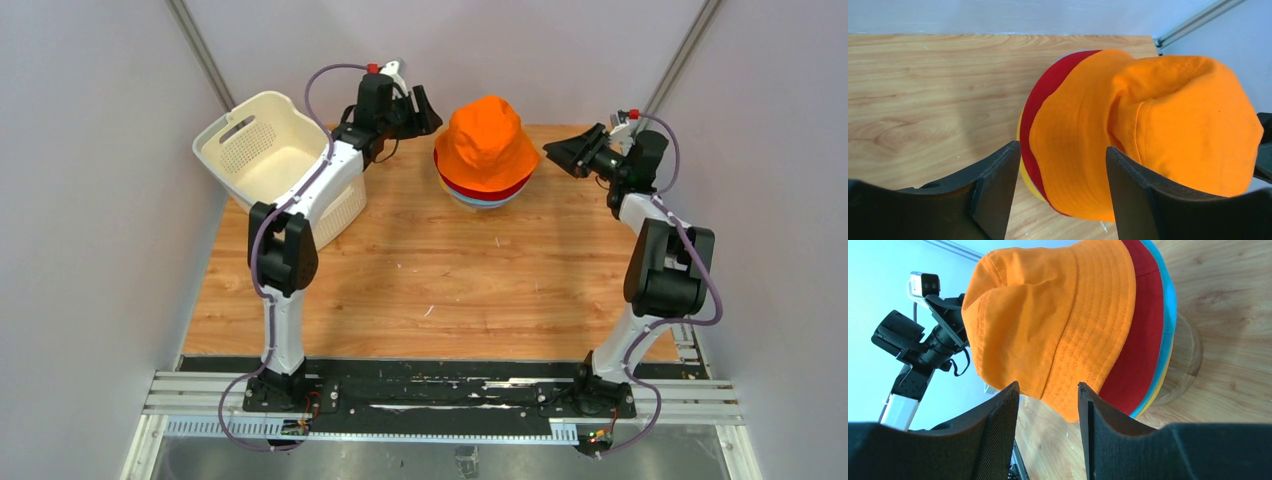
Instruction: Stack the hats
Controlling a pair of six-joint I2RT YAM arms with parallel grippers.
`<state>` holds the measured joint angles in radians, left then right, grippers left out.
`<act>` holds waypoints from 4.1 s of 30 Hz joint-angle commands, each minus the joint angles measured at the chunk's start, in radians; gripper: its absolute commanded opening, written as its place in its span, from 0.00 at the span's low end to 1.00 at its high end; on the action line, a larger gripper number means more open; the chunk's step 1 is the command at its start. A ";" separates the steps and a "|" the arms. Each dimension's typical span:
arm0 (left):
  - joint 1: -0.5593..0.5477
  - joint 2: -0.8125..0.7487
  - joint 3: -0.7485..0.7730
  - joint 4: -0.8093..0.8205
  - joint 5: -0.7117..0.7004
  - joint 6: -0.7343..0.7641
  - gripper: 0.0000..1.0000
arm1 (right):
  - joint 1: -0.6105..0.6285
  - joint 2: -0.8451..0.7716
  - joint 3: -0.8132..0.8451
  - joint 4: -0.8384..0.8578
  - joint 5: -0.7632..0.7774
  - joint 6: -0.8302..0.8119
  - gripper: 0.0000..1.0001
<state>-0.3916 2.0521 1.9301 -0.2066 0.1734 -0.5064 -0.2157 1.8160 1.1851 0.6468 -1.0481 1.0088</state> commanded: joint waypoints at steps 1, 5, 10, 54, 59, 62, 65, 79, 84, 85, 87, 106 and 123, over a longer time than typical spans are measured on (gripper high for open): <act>0.005 0.014 0.049 0.090 0.051 -0.030 0.68 | 0.023 0.021 -0.015 0.025 -0.020 0.008 0.47; 0.014 0.037 0.047 0.116 0.067 -0.055 0.67 | 0.033 0.038 -0.010 0.009 -0.018 -0.004 0.47; 0.014 0.054 0.041 0.127 0.078 -0.068 0.68 | 0.041 0.065 0.001 0.015 -0.017 -0.001 0.47; 0.015 0.082 -0.119 0.263 0.130 -0.146 0.67 | 0.075 0.359 0.165 0.252 -0.011 0.186 0.01; 0.015 0.082 -0.128 0.267 0.131 -0.150 0.67 | 0.075 0.368 0.174 0.184 -0.009 0.136 0.01; 0.015 0.077 -0.135 0.268 0.129 -0.147 0.67 | 0.074 0.366 0.167 0.206 -0.010 0.146 0.01; 0.015 0.069 -0.138 0.263 0.118 -0.140 0.67 | 0.073 0.365 0.172 0.187 -0.010 0.138 0.01; 0.016 0.069 -0.176 0.231 0.108 -0.128 0.67 | 0.074 0.370 0.175 0.160 -0.006 0.118 0.02; 0.016 0.071 -0.206 0.228 0.104 -0.124 0.66 | 0.075 0.374 0.174 0.164 -0.007 0.120 0.03; 0.016 0.070 -0.206 0.223 0.099 -0.120 0.66 | 0.075 0.371 0.174 0.164 -0.006 0.119 0.03; 0.015 0.070 -0.204 0.213 0.091 -0.113 0.66 | 0.075 0.369 0.179 0.158 -0.006 0.117 0.03; 0.016 0.161 -0.151 0.222 0.116 -0.129 0.66 | 0.073 0.372 0.189 0.157 -0.006 0.117 0.03; 0.016 0.085 -0.052 -0.152 -0.253 0.022 0.66 | 0.054 0.310 0.157 0.088 0.018 0.054 0.32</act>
<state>-0.3767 2.2147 1.8404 -0.1810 0.1356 -0.5606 -0.1528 2.1677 1.3518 0.7975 -1.0679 1.1435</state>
